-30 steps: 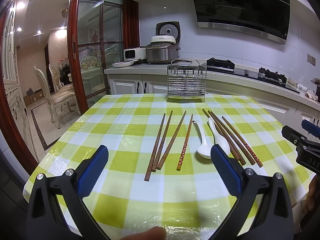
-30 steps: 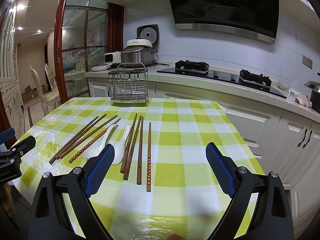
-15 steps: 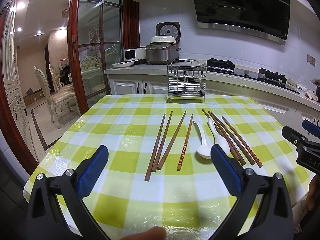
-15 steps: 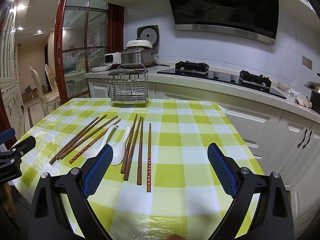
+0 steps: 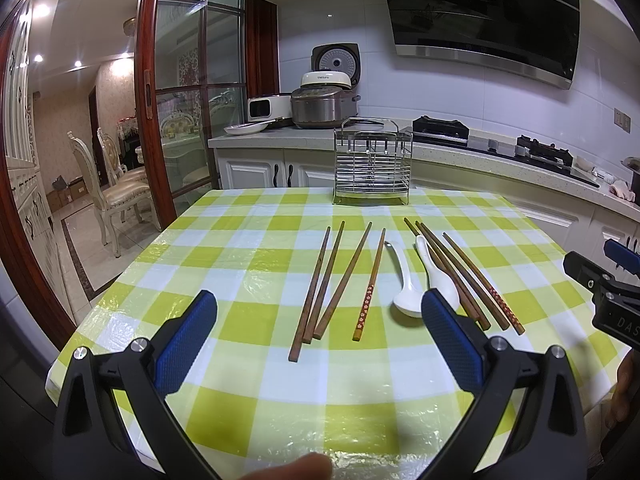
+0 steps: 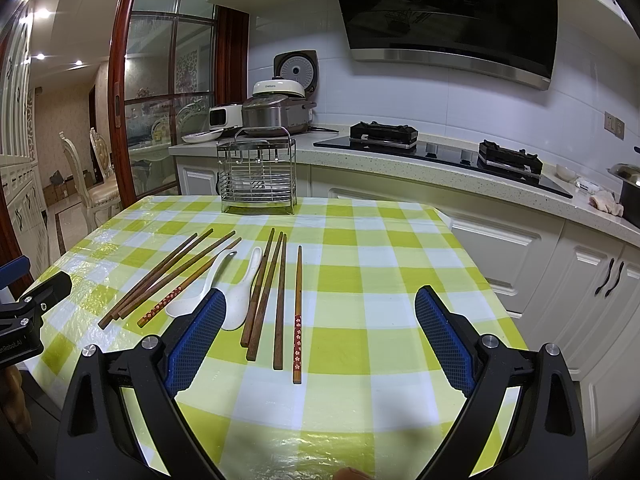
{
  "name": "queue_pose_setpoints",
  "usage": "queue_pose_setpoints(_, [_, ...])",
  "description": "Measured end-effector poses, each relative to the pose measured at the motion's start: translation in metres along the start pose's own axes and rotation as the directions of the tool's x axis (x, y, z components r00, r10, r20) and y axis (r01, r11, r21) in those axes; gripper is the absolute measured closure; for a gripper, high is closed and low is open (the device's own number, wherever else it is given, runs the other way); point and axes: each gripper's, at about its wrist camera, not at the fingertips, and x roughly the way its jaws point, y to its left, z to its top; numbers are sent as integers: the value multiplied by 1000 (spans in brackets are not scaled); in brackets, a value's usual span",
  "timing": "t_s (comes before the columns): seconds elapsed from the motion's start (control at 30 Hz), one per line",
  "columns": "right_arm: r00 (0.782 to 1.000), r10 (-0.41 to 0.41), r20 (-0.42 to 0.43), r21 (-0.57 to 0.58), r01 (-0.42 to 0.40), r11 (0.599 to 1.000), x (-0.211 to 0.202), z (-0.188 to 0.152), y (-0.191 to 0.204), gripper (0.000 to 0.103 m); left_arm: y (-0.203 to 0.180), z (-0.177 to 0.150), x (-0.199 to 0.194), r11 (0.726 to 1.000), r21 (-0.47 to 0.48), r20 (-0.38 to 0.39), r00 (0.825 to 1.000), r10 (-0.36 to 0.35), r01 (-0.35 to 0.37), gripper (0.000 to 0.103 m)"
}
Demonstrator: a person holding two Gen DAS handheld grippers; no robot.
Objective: Organize utensils
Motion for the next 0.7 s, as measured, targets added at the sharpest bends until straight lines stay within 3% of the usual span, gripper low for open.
queue_pose_setpoints(0.7, [1000, -10, -15, 4, 10, 1000, 7, 2, -7, 14, 4, 4, 2, 1000, -3, -10, 1000, -7, 7, 4])
